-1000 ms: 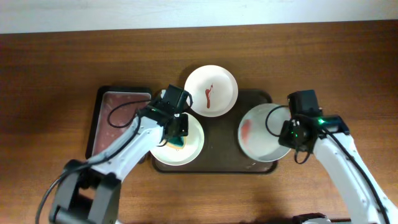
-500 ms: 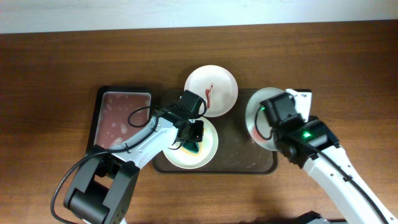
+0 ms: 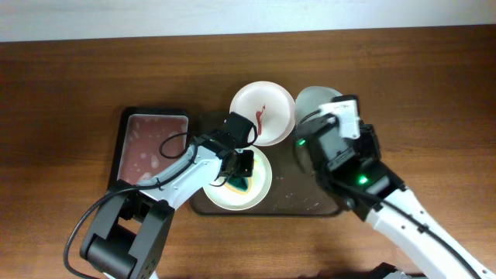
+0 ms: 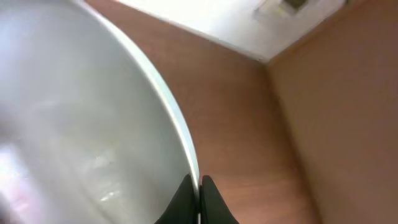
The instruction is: Clean dirty plates on tray and stack at the side
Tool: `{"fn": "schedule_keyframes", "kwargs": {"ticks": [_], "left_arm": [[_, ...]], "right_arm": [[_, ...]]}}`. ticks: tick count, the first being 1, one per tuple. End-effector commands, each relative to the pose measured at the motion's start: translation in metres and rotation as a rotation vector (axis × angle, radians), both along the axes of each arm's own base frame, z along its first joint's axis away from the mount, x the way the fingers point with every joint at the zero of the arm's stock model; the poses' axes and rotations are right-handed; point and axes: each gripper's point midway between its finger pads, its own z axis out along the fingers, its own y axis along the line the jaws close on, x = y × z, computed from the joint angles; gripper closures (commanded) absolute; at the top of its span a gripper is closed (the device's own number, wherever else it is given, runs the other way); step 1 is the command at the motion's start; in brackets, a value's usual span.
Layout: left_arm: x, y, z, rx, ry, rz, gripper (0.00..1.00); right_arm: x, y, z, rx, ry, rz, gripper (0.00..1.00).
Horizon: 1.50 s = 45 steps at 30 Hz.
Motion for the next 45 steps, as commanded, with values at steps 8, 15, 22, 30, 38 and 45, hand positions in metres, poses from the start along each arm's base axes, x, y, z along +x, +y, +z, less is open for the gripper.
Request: {"fn": "schedule_keyframes", "kwargs": {"ticks": [8,15,22,30,38,45], "left_arm": [[-0.006,0.002,-0.012,0.003,0.046,0.011,1.0],[-0.006,0.002,-0.012,0.003,0.045,0.011,1.0],[-0.006,0.002,-0.012,0.003,0.045,0.011,1.0],[-0.006,0.002,-0.013,0.003,0.045,0.011,1.0],[-0.006,0.002,-0.013,0.004,0.046,0.011,1.0],[-0.006,0.002,-0.013,0.004,0.046,0.011,1.0]], "right_arm": [[-0.002,-0.142,-0.107,0.712,0.214,-0.479,0.96],[-0.011,-0.162,-0.174,1.0,0.357,-0.59,0.66],[-0.005,-0.082,-0.105,1.213,0.441,-0.239,0.01],[-0.025,0.042,-0.12,0.958,0.732,0.061,0.12],[-0.039,0.133,-0.18,0.824,0.883,0.067,0.28],[-0.032,0.166,-0.213,0.969,0.889,-0.082,0.46]]}}
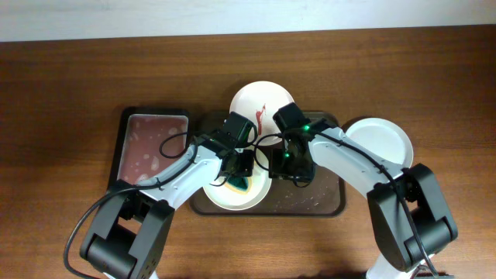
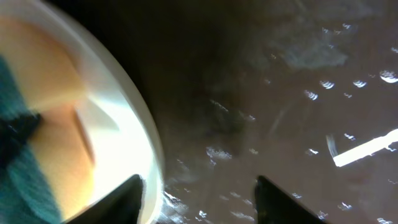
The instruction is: Clean dirty plates on tray and stack at the side
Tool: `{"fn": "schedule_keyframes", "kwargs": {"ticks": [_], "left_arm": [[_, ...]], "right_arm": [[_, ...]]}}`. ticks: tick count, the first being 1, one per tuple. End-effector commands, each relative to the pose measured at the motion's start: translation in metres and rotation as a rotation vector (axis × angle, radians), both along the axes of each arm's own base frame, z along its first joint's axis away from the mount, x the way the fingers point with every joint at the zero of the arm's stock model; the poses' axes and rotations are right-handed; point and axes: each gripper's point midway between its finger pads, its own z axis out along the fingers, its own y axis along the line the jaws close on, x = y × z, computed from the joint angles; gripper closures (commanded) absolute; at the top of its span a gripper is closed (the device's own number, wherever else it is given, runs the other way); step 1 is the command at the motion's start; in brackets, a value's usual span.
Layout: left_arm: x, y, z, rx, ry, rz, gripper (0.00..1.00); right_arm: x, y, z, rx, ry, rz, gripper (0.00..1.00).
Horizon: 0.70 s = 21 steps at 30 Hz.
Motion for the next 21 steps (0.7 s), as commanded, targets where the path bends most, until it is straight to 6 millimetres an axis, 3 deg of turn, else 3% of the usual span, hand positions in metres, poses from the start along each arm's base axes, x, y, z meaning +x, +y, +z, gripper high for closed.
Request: {"fn": "schedule_keyframes", "kwargs": {"ticks": [1,4,8,12,16,19,21], "left_arm": [[-0.007,0.002,-0.013,0.005,0.048,0.011,1.0],[-0.007,0.002,-0.013,0.005,0.048,0.011,1.0],[-0.008,0.003,-0.014,0.009,0.054,0.012,1.0],[-0.01,0.014,-0.016,0.039,0.082,0.141,1.0],[-0.017,0.018,-0.018,0.047,0.117,0.193,1.0],[-0.023,0.021,-0.019,0.043,0.158,0.304,1.0],[-0.019,0.04,-0.02,0.115,0.125,0.44,1.0]], "right_arm": [[0.003,0.012,-0.003,0.043,0.051,-0.144,0.62],[0.003,0.012,-0.003,0.043,0.083,-0.245,0.68],[-0.002,0.011,-0.014,0.024,0.124,-0.275,0.68],[-0.002,0.007,-0.023,-0.008,0.134,-0.296,0.7],[0.001,-0.001,-0.025,-0.049,0.119,-0.327,0.95],[0.0,-0.005,-0.026,-0.071,0.115,-0.329,0.96],[-0.003,-0.009,-0.027,-0.095,0.122,-0.331,0.96]]}}
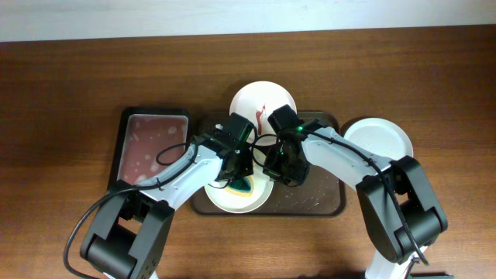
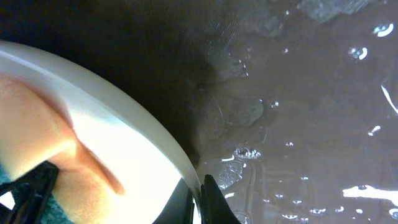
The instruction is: Clean dirty plates on tray and stack at the side
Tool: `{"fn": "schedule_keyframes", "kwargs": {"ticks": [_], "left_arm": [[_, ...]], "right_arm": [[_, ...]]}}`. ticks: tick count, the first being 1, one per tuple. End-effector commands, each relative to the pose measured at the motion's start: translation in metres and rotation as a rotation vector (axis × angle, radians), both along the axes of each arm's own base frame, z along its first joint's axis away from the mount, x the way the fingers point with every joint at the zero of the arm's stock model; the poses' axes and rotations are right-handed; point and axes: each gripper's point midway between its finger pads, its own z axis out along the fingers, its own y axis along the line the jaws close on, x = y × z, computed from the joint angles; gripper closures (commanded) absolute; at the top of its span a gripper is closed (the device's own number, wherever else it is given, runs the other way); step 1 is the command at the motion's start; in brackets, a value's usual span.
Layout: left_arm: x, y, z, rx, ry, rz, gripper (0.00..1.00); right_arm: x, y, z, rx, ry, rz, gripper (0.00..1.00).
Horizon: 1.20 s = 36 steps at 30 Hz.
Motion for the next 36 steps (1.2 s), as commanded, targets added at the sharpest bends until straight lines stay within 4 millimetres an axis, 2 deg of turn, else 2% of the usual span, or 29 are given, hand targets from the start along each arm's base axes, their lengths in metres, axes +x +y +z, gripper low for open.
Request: {"fn": "schedule_keyframes", "kwargs": {"ticks": [1,3,5,6,9,13,14,16,17,18,20,21,22,23,25,30,32,34,36], "left_arm": [[-0.003,0.048,-0.017,0.207,0.0,0.251,1.0],[0.008,0.059,-0.013,0.267,-0.066,0.271,1.0],[0.008,0.051,-0.007,0.244,-0.056,0.176,1.0],[0.003,0.049,0.002,0.224,-0.045,0.173,1.0],[-0.002,0.016,0.014,0.064,-0.027,0.13,1.0],[-0.013,-0.012,0.013,0.046,-0.056,0.076,1.0],[-0.018,-0.011,0.01,0.062,-0.056,0.136,1.0],[-0.022,-0.003,0.0,0.084,-0.065,0.234,1.0],[-0.021,-0.004,-0.003,0.072,-0.075,0.242,1.0],[-0.018,-0.007,-0.007,0.048,-0.098,0.244,1.0],[-0.012,-0.004,-0.011,0.048,-0.146,0.255,1.0],[-0.009,0.01,-0.014,0.106,-0.186,0.275,1.0],[-0.007,0.021,-0.014,0.157,-0.22,0.289,1.0],[-0.004,0.034,-0.012,0.22,-0.258,0.304,1.0],[0.001,0.051,-0.008,0.294,-0.299,0.331,1.0],[0.007,0.093,-0.008,0.346,-0.255,0.432,1.0],[0.01,0.08,0.007,0.265,-0.26,0.403,1.0],[0.011,0.05,0.036,0.067,-0.26,0.368,1.0],[0.008,0.015,0.05,-0.088,-0.239,0.255,1.0]], "right_arm": [[0.0,-0.025,-0.013,-0.138,0.009,-0.05,0.96],[-0.005,-0.031,-0.014,-0.167,0.023,-0.048,0.96],[-0.008,-0.032,-0.014,-0.173,0.032,-0.035,0.95],[-0.01,-0.033,-0.014,-0.178,0.041,-0.034,0.87],[-0.01,-0.033,-0.014,-0.179,0.043,-0.034,0.86],[-0.011,-0.033,-0.013,-0.179,0.044,-0.034,0.86],[-0.012,-0.033,-0.013,-0.178,0.049,-0.033,0.77],[-0.014,-0.034,-0.013,-0.183,0.058,-0.033,0.72],[-0.015,-0.035,-0.013,-0.184,0.063,-0.033,0.61],[-0.016,-0.034,-0.013,-0.178,0.066,-0.033,0.56],[-0.016,-0.031,-0.012,-0.163,0.072,-0.032,0.57],[-0.017,-0.031,-0.012,-0.162,0.074,-0.032,0.62],[-0.017,-0.031,-0.012,-0.163,0.075,-0.032,0.81],[-0.017,-0.031,-0.012,-0.163,0.075,-0.032,0.88],[-0.018,-0.031,-0.012,-0.162,0.073,-0.017,0.9],[-0.026,-0.037,-0.012,-0.185,0.109,-0.012,0.95],[-0.026,-0.037,-0.012,-0.185,0.109,-0.011,0.94],[-0.027,-0.037,-0.012,-0.184,0.108,-0.009,0.91],[-0.026,-0.036,-0.012,-0.181,0.103,0.01,0.91]]}}
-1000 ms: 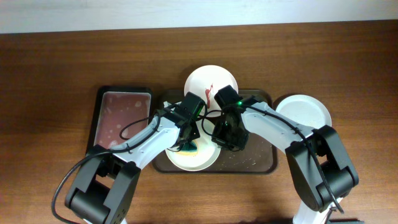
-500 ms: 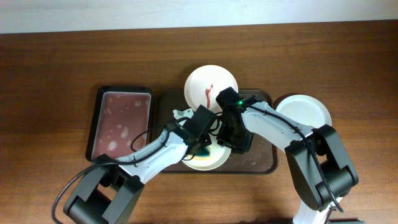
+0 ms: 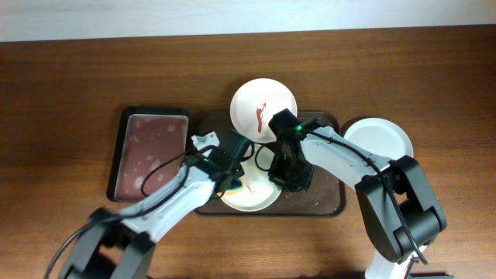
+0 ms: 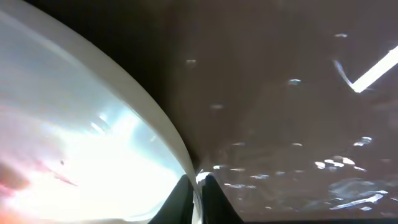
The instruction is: Clean dirty plates on tray and stack at the side
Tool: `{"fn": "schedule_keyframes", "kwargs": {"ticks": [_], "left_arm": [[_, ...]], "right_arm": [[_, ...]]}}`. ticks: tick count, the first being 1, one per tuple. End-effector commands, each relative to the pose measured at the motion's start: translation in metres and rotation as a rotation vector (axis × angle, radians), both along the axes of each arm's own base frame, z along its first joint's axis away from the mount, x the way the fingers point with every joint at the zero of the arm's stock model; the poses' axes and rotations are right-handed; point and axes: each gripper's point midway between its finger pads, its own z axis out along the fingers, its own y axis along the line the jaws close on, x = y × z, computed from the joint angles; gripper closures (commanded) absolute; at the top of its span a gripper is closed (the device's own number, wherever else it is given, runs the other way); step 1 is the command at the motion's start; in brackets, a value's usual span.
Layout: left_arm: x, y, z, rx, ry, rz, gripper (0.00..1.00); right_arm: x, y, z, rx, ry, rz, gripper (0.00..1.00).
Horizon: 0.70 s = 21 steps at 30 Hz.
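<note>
A white plate [image 3: 256,195] lies in the dark wet tray [image 3: 322,198]. My right gripper [image 4: 198,186] is shut on its right rim, and the plate [image 4: 74,143] fills the left of the right wrist view with a faint reddish smear. In the overhead view the right gripper [image 3: 277,172] sits at that rim. My left gripper [image 3: 234,183] is down on the plate's left part, shut on a green and yellow sponge [image 3: 235,186] that is mostly hidden under it. A second plate [image 3: 263,108] with a red smear rests at the tray's far edge. One clean plate [image 3: 377,143] lies on the table to the right.
A black basin [image 3: 151,151] of pinkish water stands left of the tray. The tray floor [image 4: 298,93] to the right of the held plate is wet with droplets. Bare wooden table surrounds everything.
My left arm has changed pose and its gripper sits a little lower and further left on the plate. The plate has shifted slightly to the right. My right gripper still pinches the rim.
At first my right gripper held a clean plate by its rim, up at the tray's right. Then that plate lay on the table at the right and the gripper stood open at the tray plate's rim. It then shut on that rim, the left gripper holding the sponge on the plate throughout.
</note>
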Motion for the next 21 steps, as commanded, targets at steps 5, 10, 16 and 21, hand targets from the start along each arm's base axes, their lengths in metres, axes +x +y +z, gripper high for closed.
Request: {"fn": "schedule_keyframes", "kwargs": {"ticks": [5,10,16,21], "left_arm": [[-0.014,-0.047,0.012,-0.162,0.008,-0.196,1.0],[-0.021,-0.074,-0.018,-0.189,0.02,-0.203,1.0],[-0.025,-0.012,-0.069,0.188,0.02,-0.028,1.0],[-0.016,0.019,-0.068,0.242,0.012,0.079,1.0]], "right_arm": [[-0.002,-0.016,-0.01,-0.073,0.005,0.009,0.91],[-0.002,-0.016,-0.01,-0.073,0.006,0.009,0.91],[-0.002,-0.016,-0.01,-0.072,0.007,0.009,0.91],[-0.004,-0.017,-0.01,-0.076,0.013,0.009,0.91]]}}
